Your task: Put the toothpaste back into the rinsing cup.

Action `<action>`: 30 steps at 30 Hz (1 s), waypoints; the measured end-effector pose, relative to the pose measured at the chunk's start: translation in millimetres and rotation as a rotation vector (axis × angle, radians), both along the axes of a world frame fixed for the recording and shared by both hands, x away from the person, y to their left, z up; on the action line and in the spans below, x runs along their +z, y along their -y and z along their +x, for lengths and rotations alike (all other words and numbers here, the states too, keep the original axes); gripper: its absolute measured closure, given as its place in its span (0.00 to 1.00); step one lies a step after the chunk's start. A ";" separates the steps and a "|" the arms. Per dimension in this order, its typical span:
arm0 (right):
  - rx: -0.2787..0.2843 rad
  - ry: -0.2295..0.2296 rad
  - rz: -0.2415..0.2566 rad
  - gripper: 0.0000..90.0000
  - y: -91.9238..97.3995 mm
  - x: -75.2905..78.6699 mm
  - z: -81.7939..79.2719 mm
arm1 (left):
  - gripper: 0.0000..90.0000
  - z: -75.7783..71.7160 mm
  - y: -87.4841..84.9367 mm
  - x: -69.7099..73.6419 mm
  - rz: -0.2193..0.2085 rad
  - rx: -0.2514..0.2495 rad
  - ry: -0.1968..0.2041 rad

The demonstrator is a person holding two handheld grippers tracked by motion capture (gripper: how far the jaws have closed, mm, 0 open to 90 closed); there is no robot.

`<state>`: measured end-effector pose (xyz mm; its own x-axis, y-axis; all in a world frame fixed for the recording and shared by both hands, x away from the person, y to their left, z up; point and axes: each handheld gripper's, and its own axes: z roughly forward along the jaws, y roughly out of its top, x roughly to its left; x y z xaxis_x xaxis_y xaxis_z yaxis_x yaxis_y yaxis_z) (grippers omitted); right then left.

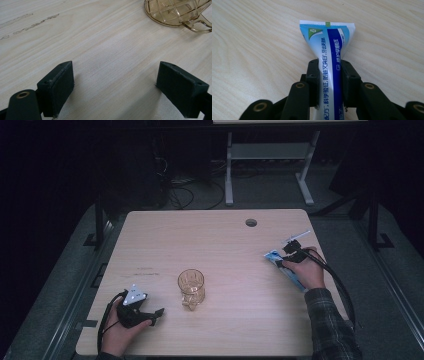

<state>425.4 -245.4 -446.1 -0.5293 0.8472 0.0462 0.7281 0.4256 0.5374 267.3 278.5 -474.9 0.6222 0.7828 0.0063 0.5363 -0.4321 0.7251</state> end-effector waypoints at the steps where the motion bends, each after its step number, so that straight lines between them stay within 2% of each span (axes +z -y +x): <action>1: -0.003 -0.002 0.003 0.80 0.4 0.4 -0.3 | 0.15 0.0 0.0 0.0 0.000 0.000 0.000; 6: -0.026 0.011 0.034 0.81 4.1 2.1 -2.6 | 0.15 0.0 0.0 0.0 0.000 0.000 0.000; 13: -0.045 0.053 0.129 0.82 14.6 14.6 -9.9 | 0.15 0.0 0.0 0.0 0.000 0.000 0.000; 22: -0.069 0.134 0.229 0.82 28.0 31.8 -23.0 | 0.15 0.0 0.0 0.0 -0.001 0.000 0.000; 30: -0.080 0.230 0.327 0.83 37.9 44.8 -39.4 | 0.15 0.0 0.0 0.0 -0.001 0.000 0.000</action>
<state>386.0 -283.3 -401.2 -0.4902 0.8465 0.2077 0.5968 0.1523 0.7878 267.3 278.6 -474.8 0.6221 0.7829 0.0057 0.5365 -0.4315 0.7253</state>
